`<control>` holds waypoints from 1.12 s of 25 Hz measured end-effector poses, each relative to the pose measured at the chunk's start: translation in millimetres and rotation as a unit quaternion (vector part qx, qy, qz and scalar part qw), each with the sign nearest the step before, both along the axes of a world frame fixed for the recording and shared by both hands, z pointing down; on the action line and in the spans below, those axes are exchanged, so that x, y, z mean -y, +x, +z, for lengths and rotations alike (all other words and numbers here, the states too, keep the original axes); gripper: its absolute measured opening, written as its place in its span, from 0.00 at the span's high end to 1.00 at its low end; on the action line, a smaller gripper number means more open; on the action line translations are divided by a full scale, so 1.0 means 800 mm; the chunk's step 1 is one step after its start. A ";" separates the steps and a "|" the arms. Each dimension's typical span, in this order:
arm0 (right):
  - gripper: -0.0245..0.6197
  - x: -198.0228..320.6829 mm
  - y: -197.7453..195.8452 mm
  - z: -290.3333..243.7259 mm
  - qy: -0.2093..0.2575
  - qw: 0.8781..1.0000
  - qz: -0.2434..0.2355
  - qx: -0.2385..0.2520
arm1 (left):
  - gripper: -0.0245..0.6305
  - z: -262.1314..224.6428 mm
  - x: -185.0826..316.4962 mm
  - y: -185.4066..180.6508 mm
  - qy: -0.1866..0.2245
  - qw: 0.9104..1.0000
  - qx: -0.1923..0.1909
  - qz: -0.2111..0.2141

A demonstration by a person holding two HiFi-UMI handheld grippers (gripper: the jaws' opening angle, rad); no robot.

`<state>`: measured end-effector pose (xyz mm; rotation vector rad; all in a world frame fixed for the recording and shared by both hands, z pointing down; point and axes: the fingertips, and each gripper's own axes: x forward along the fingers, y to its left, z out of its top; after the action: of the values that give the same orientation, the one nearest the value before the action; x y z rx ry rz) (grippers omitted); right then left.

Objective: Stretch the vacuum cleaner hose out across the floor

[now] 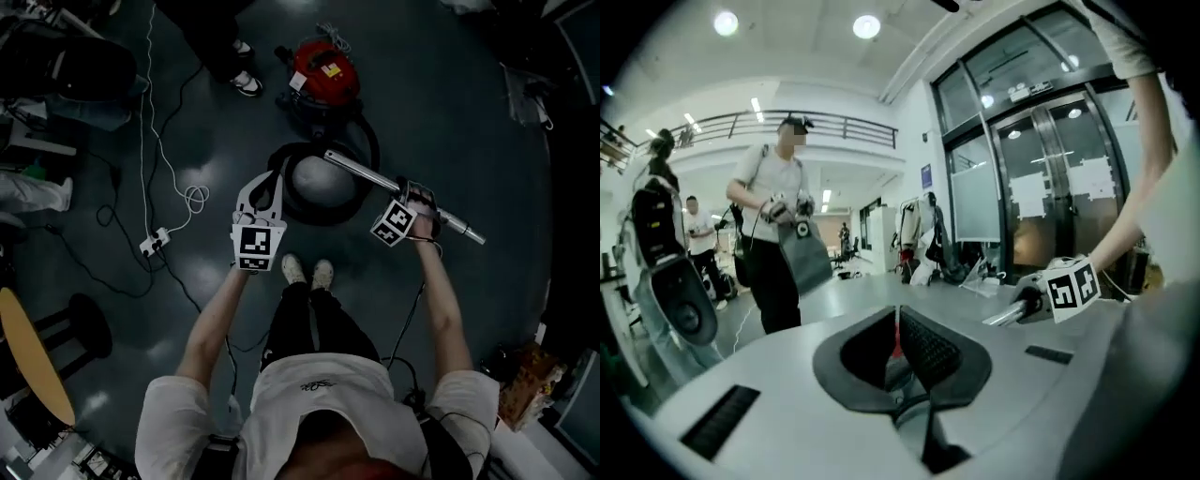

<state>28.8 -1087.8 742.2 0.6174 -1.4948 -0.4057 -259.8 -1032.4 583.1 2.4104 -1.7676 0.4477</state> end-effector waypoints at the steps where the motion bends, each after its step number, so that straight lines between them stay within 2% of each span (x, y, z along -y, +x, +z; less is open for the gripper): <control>1: 0.74 0.014 -0.007 -0.059 0.034 0.998 -0.046 -0.014 | 0.95 -0.044 -0.004 0.004 0.022 1.000 0.007 0.013; 5: 0.74 0.060 -0.042 -0.257 0.130 0.972 -0.189 -0.057 | 0.94 -0.159 -0.006 0.026 0.077 0.993 0.060 0.062; 8: 0.74 0.063 -0.082 -0.379 0.189 0.944 -0.263 -0.070 | 0.63 -0.216 -0.003 0.042 0.107 0.989 0.061 0.080; 9: 0.74 0.055 -0.097 -0.416 0.210 0.933 -0.283 -0.073 | 0.57 -0.230 -0.005 0.044 0.114 0.988 0.061 0.086; 11: 0.74 0.029 -0.131 -0.481 0.250 0.908 -0.324 -0.088 | 0.54 -0.251 -0.015 0.040 0.126 0.985 0.072 0.097; 14: 0.74 -0.012 -0.177 -0.554 0.294 0.865 -0.387 -0.127 | 0.54 -0.295 -0.037 0.023 0.158 0.974 0.110 0.117; 16: 0.74 -0.032 -0.193 -0.587 0.311 0.842 -0.416 -0.146 | 0.54 -0.319 -0.058 0.021 0.168 0.967 0.122 0.150; 18: 0.74 -0.053 -0.203 -0.605 0.319 0.827 -0.439 -0.147 | 0.54 -0.330 -0.083 0.024 0.160 0.958 0.130 0.199; 20: 0.74 -0.083 -0.223 -0.621 0.324 0.811 -0.468 -0.136 | 0.54 -0.334 -0.105 0.030 0.149 0.946 0.137 0.255; 23: 0.74 -0.124 -0.267 -0.642 0.343 0.772 -0.513 -0.148 | 0.54 -0.334 -0.129 0.037 0.116 0.931 0.132 0.322; 26: 0.74 -0.149 -0.304 -0.643 0.363 0.733 -0.546 -0.181 | 0.54 -0.335 -0.146 0.043 0.065 0.923 0.119 0.360; 28: 0.74 -0.159 -0.317 -0.638 0.365 0.718 -0.561 -0.191 | 0.54 -0.331 -0.156 0.046 0.028 0.921 0.097 0.377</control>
<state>-224.9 -960.5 231.9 0.0894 -1.0989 -2.0175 -222.8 -907.6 318.3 3.1133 -0.8202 0.7267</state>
